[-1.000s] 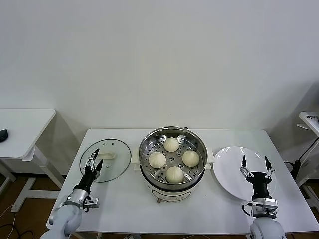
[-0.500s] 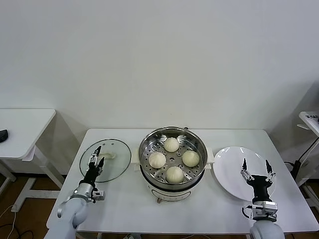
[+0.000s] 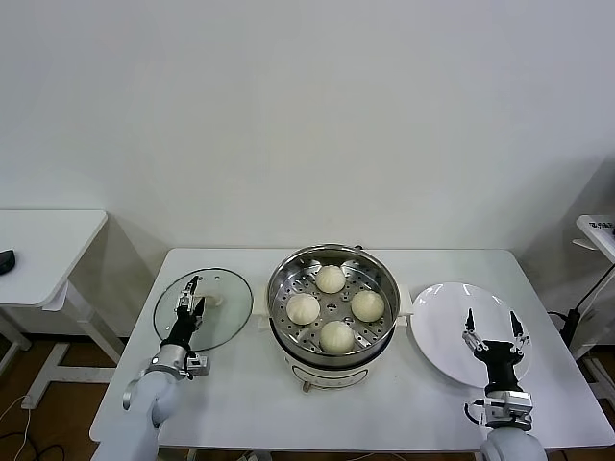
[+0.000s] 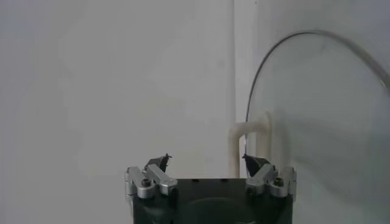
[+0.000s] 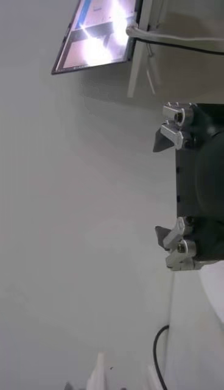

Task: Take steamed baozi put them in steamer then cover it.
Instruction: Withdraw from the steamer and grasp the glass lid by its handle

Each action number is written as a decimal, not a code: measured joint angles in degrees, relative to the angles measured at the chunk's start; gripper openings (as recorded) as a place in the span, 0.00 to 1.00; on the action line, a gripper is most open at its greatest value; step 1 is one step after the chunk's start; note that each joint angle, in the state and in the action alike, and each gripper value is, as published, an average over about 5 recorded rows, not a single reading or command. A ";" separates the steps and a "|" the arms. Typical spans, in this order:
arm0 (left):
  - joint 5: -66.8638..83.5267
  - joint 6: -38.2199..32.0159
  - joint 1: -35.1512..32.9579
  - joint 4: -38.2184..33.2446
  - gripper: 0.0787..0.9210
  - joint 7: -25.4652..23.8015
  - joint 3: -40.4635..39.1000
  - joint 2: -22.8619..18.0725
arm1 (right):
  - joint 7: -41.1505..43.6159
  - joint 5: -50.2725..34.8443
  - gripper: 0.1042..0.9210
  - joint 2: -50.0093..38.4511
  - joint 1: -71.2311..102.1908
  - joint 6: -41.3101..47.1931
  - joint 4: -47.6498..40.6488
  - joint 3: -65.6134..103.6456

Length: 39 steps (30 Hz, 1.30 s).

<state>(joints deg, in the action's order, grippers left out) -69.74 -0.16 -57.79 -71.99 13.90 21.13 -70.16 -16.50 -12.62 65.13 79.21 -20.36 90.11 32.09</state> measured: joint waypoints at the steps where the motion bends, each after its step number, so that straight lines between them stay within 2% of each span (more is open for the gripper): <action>1: -0.11 0.07 0.29 0.36 0.88 0.02 -0.02 -0.12 | 0.00 0.05 0.88 0.05 -0.01 -0.01 -0.02 -0.02; 24: -2.06 0.71 4.51 6.12 0.86 1.29 0.02 -2.01 | 0.04 0.85 0.88 0.64 -0.68 -0.23 -0.97 -0.43; 28: -2.20 0.53 4.69 6.77 0.76 1.21 0.07 -2.22 | 0.04 0.88 0.88 0.62 -0.73 -0.23 -0.96 -0.48; 39: -2.22 -0.01 5.23 7.81 0.38 1.10 0.22 -2.83 | 0.05 1.09 0.88 0.78 -0.81 -0.26 -1.04 -0.48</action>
<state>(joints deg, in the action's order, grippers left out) -71.96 -0.16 -52.56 -64.17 15.00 21.35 -72.99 -16.45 -11.53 65.91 78.40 -20.62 89.07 31.61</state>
